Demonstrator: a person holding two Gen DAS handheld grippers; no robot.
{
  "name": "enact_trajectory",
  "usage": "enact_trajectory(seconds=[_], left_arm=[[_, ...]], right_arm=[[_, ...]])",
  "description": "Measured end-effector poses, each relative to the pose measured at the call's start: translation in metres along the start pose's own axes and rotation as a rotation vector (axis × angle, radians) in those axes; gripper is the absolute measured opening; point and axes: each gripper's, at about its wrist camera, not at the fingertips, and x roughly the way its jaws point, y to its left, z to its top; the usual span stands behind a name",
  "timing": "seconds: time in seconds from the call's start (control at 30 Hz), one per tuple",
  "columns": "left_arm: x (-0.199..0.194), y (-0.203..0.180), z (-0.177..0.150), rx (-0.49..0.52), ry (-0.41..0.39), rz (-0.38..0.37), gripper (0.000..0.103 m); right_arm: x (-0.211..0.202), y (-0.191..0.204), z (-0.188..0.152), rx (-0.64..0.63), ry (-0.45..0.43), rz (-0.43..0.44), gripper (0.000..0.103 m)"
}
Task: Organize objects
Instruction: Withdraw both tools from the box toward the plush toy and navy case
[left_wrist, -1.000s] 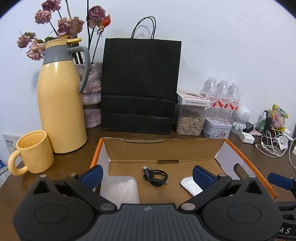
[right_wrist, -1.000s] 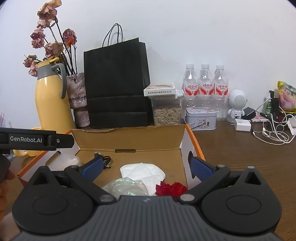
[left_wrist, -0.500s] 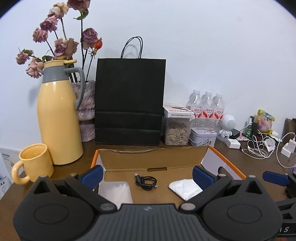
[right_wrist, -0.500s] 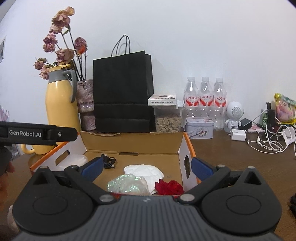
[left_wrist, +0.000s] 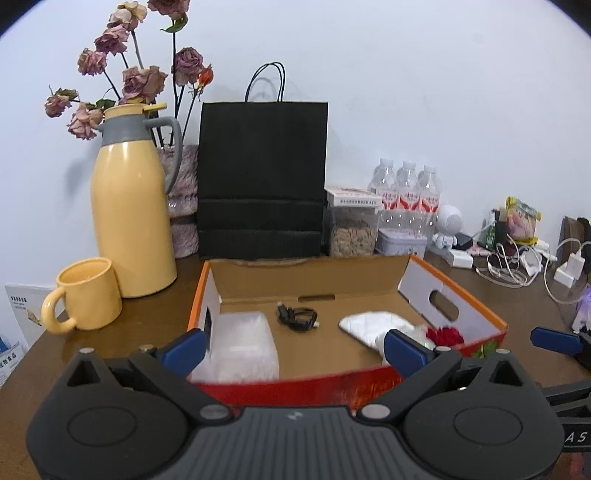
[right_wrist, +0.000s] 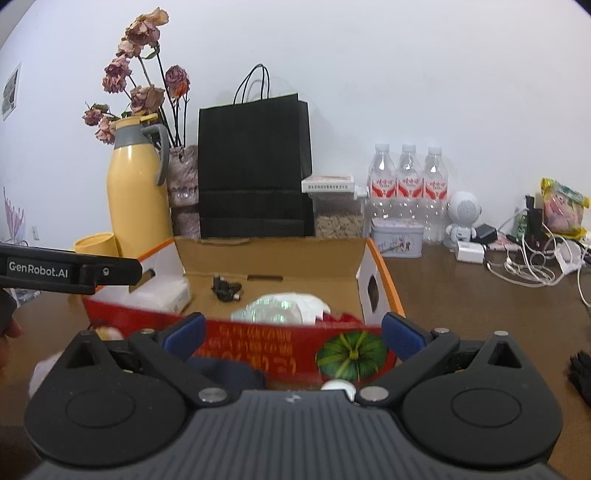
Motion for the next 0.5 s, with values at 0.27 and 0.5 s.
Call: enact_trajectory(seconds=[0.27, 0.5], left_arm=[[-0.021, 0.002, -0.020, 0.027, 0.035, 0.005, 0.103], [-0.034, 0.008, -0.032, 0.029, 0.074, 0.003, 0.103]], right_arm=[[-0.027, 0.007, -0.013, 0.002, -0.005, 0.003, 0.103], [-0.042, 0.018, -0.019, -0.003, 0.018, 0.017, 0.103]])
